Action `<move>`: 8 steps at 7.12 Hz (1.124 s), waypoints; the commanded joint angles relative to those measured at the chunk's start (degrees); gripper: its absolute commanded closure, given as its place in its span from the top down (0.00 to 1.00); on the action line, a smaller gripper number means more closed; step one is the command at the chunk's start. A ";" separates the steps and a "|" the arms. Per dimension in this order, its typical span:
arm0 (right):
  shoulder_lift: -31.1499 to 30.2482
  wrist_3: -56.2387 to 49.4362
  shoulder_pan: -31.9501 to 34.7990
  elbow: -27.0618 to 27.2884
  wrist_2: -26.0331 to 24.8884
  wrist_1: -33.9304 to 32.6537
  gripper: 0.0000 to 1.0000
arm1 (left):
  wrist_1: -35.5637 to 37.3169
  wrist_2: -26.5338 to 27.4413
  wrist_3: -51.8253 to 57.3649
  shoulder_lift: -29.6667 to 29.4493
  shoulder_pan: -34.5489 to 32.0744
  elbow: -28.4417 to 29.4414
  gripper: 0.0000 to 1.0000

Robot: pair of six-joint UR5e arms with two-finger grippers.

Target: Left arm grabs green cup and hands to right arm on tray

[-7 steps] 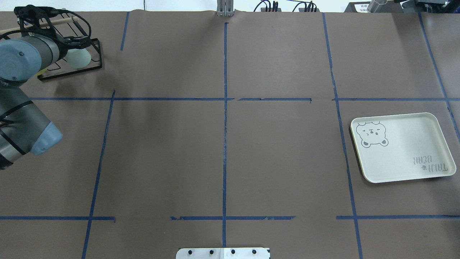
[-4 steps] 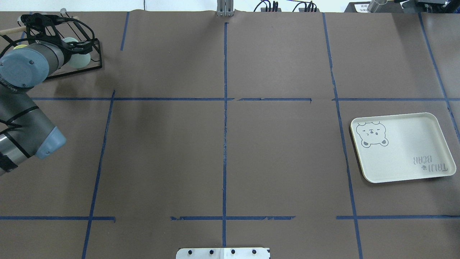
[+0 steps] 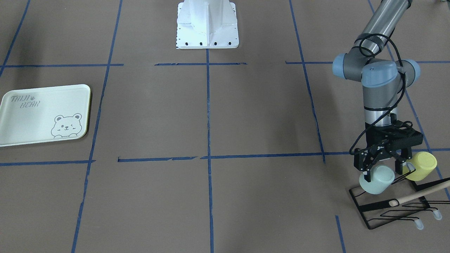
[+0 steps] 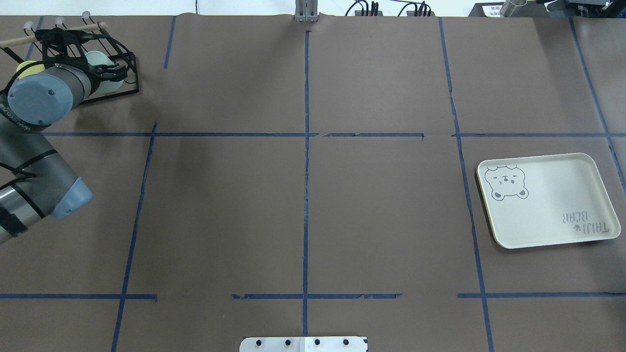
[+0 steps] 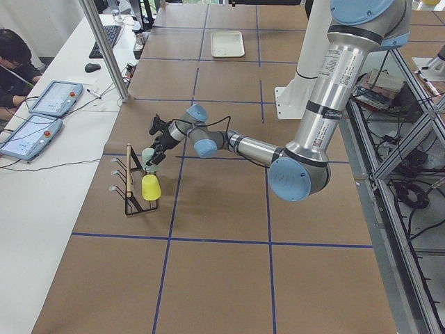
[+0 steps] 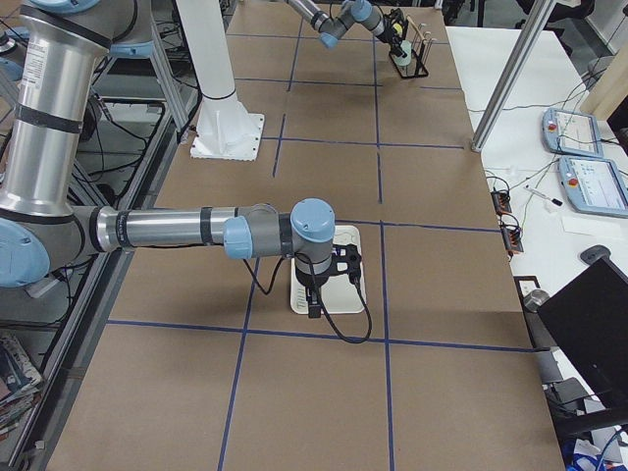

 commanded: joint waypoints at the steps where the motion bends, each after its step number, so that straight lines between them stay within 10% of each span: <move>1: 0.00 0.00 0.00 0.00 0.00 0.00 1.00 | -0.05 0.00 0.00 -0.31 0.67 0.29 1.00; 8: 0.00 0.00 0.00 0.00 0.00 0.00 1.00 | -1.46 0.00 0.44 -0.40 0.23 0.64 1.00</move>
